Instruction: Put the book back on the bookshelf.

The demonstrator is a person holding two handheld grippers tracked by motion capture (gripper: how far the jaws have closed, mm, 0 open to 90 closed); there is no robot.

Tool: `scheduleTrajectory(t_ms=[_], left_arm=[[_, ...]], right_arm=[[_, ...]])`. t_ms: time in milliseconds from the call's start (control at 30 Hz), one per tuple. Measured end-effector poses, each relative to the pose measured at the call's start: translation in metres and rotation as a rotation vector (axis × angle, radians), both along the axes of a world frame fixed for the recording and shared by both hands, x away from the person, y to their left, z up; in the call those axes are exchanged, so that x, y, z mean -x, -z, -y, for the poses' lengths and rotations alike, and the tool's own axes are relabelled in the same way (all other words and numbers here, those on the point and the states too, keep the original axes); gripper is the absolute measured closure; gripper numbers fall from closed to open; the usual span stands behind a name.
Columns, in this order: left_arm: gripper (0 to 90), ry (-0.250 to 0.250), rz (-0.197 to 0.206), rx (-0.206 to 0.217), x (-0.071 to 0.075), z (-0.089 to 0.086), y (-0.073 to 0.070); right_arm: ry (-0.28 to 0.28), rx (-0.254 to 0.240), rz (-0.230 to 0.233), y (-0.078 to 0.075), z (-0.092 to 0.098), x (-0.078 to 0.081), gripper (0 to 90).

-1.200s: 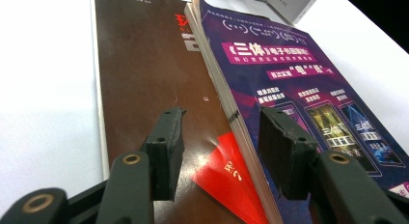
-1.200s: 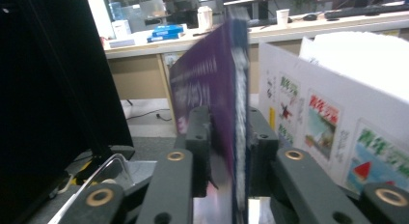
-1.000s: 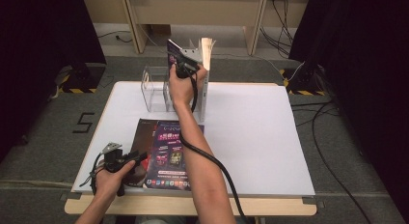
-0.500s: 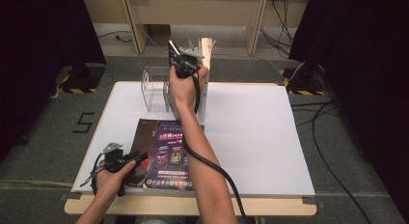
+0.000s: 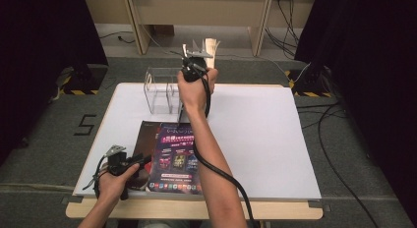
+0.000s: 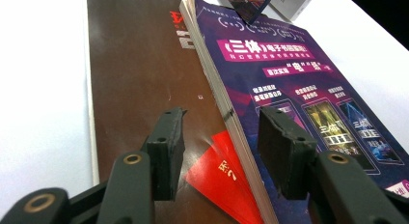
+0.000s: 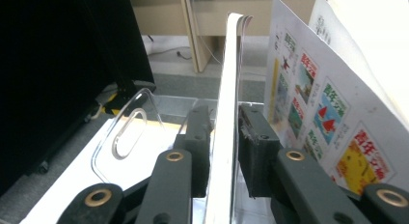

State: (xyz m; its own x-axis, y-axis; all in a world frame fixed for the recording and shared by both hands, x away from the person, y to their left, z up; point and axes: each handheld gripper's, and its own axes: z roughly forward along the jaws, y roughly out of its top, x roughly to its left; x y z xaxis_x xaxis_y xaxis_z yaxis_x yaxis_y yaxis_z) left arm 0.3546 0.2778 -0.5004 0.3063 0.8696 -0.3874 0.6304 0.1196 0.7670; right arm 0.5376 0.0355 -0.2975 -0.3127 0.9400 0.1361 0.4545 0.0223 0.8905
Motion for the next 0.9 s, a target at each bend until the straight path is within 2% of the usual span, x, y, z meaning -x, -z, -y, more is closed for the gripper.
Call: scheduleTrajectory(t_ms=[200, 333, 467, 667, 767, 900], left_arm=[[51.7, 0.0, 0.0, -0.003, 0.0, 0.001, 0.0], [51.7, 0.005, 0.001, -0.003, 0.0, 0.001, 0.0], [51.7, 0.003, 0.002, -0.001, 0.0, 0.0, 0.0], [51.9, -0.002, 0.001, 0.0, 0.0, -0.002, 0.0], [52.0, -0.001, 0.005, 0.002, 0.0, -0.002, 0.0], [52.0, -0.001, 0.006, 0.003, 0.0, -0.002, -0.001]], right_arm=[[0.021, 0.051, -0.032, -0.005, 0.0, -0.003, 83.7], [0.024, 0.047, -0.043, -0.007, -0.002, -0.005, 84.2], [0.017, 0.036, -0.021, -0.006, -0.004, -0.006, 84.4], [0.007, 0.027, 0.036, -0.005, -0.008, -0.008, 84.6], [0.014, 0.009, 0.063, -0.007, -0.009, -0.009, 84.6], [0.031, 0.002, 0.073, -0.008, -0.009, -0.014, 84.6]])
